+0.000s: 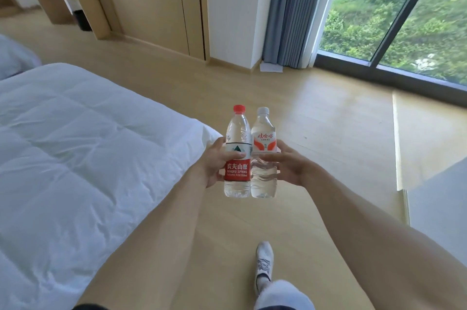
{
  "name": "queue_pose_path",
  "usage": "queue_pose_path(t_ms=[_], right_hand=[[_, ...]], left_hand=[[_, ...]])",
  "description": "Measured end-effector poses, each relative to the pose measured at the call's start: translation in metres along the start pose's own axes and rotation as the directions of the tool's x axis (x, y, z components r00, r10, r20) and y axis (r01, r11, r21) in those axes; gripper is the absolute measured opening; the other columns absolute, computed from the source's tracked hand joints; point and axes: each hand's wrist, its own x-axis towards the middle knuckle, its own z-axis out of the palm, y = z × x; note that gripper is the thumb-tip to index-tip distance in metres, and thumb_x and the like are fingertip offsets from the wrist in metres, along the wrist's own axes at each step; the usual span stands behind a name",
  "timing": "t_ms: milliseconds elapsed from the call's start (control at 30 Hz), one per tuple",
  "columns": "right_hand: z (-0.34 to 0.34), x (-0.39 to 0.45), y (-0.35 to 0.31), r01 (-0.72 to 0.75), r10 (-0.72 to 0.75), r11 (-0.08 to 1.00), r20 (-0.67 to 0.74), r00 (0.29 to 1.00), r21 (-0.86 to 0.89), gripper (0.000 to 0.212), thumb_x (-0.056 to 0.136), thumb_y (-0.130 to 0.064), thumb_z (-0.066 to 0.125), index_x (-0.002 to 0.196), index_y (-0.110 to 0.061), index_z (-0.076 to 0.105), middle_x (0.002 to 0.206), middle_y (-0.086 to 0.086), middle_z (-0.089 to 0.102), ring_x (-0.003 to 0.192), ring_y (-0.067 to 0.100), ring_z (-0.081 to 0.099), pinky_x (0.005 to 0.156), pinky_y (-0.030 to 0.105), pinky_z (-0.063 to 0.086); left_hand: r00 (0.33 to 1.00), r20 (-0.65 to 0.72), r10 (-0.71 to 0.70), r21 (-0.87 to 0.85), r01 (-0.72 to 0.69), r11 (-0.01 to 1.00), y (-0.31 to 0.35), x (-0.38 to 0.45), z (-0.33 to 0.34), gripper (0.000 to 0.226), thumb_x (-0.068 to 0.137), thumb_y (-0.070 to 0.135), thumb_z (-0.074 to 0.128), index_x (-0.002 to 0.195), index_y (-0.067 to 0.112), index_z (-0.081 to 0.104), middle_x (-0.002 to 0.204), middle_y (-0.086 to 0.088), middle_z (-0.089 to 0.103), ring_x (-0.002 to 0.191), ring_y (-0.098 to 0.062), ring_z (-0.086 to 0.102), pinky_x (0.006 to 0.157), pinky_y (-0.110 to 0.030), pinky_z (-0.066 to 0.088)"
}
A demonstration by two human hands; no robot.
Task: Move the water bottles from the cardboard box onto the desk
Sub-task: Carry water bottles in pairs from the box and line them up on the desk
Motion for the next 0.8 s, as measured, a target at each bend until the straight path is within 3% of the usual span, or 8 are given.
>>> queue_pose_path(t_ms=[133,467,633,800], right_hand=[[-0.04,0.061,-0.033,0.02,-0.019,1.0,0.031,0.999,-0.014,0.078,0.066,-0.013,0.08,0.138,-0.025,0.049,0.131,0.014,0.065,0.12,0.036,0.062,0.098,0.061,0.049],[-0.131,0.201,-0.15,-0.01,0.021,0.995,0.11,0.994,-0.098,0.078,0.069,-0.012,0.08,0.14,-0.024,0.049,0.13,0.016,0.065,0.12,0.038,0.062,0.103,0.063,0.045],[-0.158,0.269,-0.184,-0.025,0.035,0.995,0.109,0.993,-0.093,0.065,0.081,-0.006,0.075,0.139,-0.021,0.05,0.13,0.016,0.065,0.12,0.038,0.062,0.102,0.061,0.047],[-0.176,0.348,-0.217,-0.032,0.041,0.994,0.086,0.995,-0.101,0.06,0.084,-0.004,0.071,0.138,-0.02,0.051,0.131,0.018,0.064,0.123,0.04,0.059,0.103,0.061,0.046]], left_hand=[[0.999,-0.032,-0.005,-0.001,0.005,1.0,0.027,0.068,0.002,0.058,0.084,0.019,0.078,0.132,0.036,0.051,0.121,-0.006,0.071,0.11,-0.029,0.069,0.094,-0.057,0.055],[0.989,-0.15,0.004,-0.063,-0.014,0.998,0.114,0.224,0.013,0.051,0.086,0.024,0.079,0.129,0.033,0.054,0.12,-0.003,0.07,0.109,-0.027,0.068,0.087,-0.057,0.058],[0.986,-0.167,0.001,-0.071,-0.013,0.997,0.144,0.292,-0.001,0.05,0.086,0.021,0.078,0.128,0.033,0.054,0.121,-0.007,0.069,0.11,-0.03,0.067,0.091,-0.059,0.055],[0.988,-0.153,-0.003,-0.093,-0.011,0.996,0.169,0.371,-0.031,0.048,0.084,0.02,0.079,0.124,0.034,0.056,0.118,-0.008,0.071,0.104,-0.03,0.069,0.084,-0.054,0.059]])
